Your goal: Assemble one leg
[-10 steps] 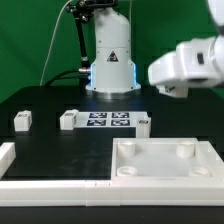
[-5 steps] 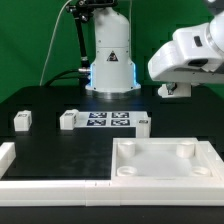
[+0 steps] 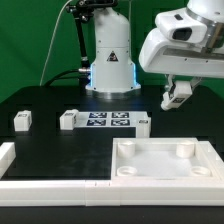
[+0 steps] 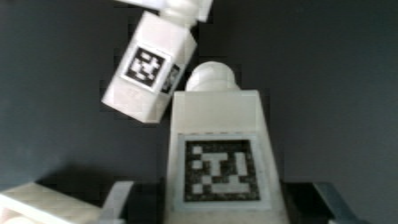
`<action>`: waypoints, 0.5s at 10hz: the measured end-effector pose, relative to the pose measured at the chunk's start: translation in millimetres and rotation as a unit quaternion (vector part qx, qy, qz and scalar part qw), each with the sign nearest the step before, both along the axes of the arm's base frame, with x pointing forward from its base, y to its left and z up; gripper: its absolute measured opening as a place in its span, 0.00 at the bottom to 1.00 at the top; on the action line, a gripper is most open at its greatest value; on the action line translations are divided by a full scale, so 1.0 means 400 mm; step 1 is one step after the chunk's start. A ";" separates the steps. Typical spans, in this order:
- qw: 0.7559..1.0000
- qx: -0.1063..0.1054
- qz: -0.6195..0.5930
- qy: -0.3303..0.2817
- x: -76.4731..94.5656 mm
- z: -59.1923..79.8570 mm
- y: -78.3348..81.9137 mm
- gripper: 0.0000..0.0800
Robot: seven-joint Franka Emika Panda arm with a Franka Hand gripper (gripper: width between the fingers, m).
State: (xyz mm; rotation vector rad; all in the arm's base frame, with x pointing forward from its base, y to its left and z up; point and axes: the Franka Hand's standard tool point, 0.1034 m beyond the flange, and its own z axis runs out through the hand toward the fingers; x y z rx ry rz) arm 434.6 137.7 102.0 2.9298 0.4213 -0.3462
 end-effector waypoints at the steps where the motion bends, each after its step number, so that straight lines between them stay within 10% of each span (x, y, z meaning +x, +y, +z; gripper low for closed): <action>1: 0.999 0.025 0.005 -0.045 -0.001 0.001 0.010 0.36; 5: 0.985 0.093 0.036 -0.144 0.090 0.014 0.003 0.36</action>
Offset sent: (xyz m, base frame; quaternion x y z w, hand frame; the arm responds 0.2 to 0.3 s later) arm 0.0390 0.0015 0.0134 0.0491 0.1881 -0.0357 0.9803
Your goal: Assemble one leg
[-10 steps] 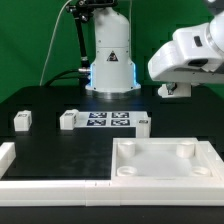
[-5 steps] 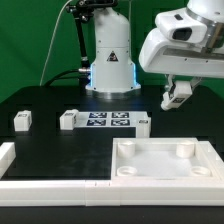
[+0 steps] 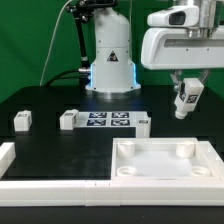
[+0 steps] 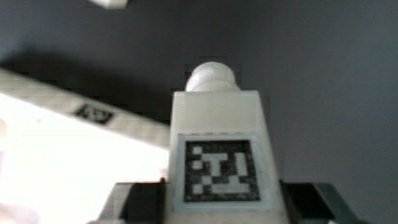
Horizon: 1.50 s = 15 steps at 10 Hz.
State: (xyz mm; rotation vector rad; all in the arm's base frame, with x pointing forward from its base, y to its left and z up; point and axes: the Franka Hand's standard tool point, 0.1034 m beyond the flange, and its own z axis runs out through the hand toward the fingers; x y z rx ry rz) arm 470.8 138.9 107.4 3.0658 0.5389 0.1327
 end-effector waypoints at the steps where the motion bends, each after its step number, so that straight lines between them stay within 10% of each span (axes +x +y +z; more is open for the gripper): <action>1: 1.000 0.007 -0.005 -0.005 0.035 0.004 -0.004 0.36; 4: 0.998 0.021 0.022 -0.049 0.120 0.022 -0.012 0.36; 9: 0.998 0.017 0.032 -0.047 0.122 0.017 -0.035 0.36; 15: 0.996 0.055 -0.044 -0.048 0.301 0.014 -0.048 0.36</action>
Offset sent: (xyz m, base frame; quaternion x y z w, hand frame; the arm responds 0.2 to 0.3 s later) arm 0.0538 -0.0126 0.0140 -0.0234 0.1292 -0.1069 0.9856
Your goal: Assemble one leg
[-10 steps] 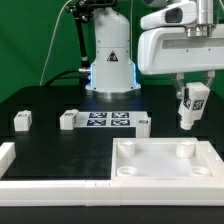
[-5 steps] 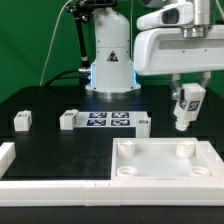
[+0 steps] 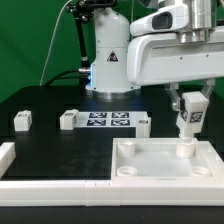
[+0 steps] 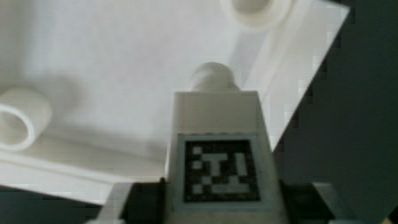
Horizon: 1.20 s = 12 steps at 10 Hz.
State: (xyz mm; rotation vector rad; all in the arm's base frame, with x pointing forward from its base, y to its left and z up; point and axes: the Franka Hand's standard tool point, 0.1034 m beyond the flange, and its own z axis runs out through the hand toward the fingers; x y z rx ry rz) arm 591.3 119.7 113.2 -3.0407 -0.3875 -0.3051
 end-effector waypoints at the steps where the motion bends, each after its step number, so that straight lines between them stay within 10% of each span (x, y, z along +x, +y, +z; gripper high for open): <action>1: 1.000 0.004 -0.002 -0.009 0.023 0.001 0.009 0.36; 8: 0.997 0.008 0.017 -0.073 0.043 0.023 0.026 0.36; 12: 0.997 0.001 0.032 -0.074 0.100 -0.041 -0.020 0.36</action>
Offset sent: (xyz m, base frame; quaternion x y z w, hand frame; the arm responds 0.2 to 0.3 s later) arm 0.0000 0.0000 0.0000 0.0000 0.0000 0.0000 1.0000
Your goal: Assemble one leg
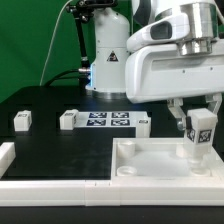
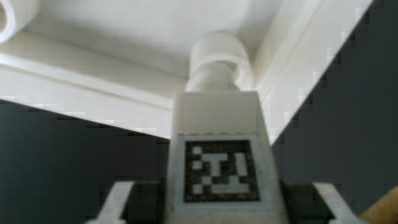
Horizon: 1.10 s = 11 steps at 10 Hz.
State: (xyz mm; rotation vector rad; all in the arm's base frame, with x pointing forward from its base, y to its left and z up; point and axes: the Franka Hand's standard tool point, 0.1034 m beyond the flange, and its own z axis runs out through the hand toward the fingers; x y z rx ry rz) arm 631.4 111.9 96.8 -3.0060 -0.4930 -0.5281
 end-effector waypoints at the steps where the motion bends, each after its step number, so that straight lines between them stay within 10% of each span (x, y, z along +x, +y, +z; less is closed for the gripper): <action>1: 1.000 0.001 0.000 0.001 0.001 -0.009 0.004 0.36; 11: 1.000 0.010 -0.005 -0.027 0.006 -0.043 0.026 0.36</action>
Offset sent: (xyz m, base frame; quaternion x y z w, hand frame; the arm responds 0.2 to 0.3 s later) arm -0.0008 0.0054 -0.0064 0.0066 -0.0151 0.0119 0.9998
